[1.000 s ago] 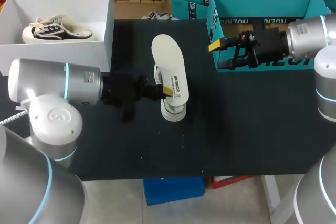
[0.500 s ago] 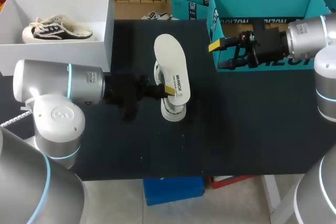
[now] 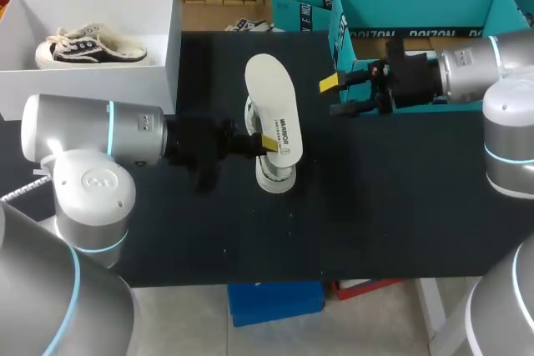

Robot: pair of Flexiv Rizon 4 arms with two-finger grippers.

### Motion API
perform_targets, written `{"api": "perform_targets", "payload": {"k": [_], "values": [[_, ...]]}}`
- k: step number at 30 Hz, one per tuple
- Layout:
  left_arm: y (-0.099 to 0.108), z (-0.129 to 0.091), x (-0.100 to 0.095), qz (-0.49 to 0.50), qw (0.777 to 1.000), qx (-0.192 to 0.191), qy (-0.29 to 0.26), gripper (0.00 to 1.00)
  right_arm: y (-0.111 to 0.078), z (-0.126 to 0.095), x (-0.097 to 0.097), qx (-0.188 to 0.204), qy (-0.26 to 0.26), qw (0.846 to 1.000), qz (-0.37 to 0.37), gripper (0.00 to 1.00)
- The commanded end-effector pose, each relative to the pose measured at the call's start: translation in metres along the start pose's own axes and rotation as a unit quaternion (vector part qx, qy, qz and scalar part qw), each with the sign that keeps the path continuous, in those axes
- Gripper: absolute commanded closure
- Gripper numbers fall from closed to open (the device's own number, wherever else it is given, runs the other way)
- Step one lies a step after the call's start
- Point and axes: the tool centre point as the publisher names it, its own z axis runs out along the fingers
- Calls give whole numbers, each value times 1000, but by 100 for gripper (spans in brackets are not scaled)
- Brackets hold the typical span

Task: Take the shoe out of the shoebox, open the shoe tongue, remove and reinsert the insole, then place the shoe into the shoebox

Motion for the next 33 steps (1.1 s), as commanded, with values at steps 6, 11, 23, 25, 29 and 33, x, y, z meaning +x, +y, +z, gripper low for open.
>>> {"api": "perform_targets", "payload": {"k": [6, 11, 23, 25, 29, 33], "values": [[-1, -1, 0, 1, 1000, -2, 1, 100, 5, 30, -2, 3, 15, 1000, 0, 0], [-1, -1, 0, 1, 1000, -2, 1, 100, 6, 44, 4, 16, 12, 1000, -2, 0], [-1, -1, 0, 1, 1000, -2, 1, 100, 8, 66, 5, 31, 17, 999, 2, 0], [-1, -1, 0, 1, 1000, -2, 1, 100, 8, 67, 5, 33, 18, 999, 3, 0], [-1, -1, 0, 1, 1000, -2, 1, 100, 8, 68, 4, 34, 18, 999, 5, 0], [-1, -1, 0, 1, 1000, -2, 1, 100, 5, 70, 2, 36, 17, 999, 11, 55]]}}
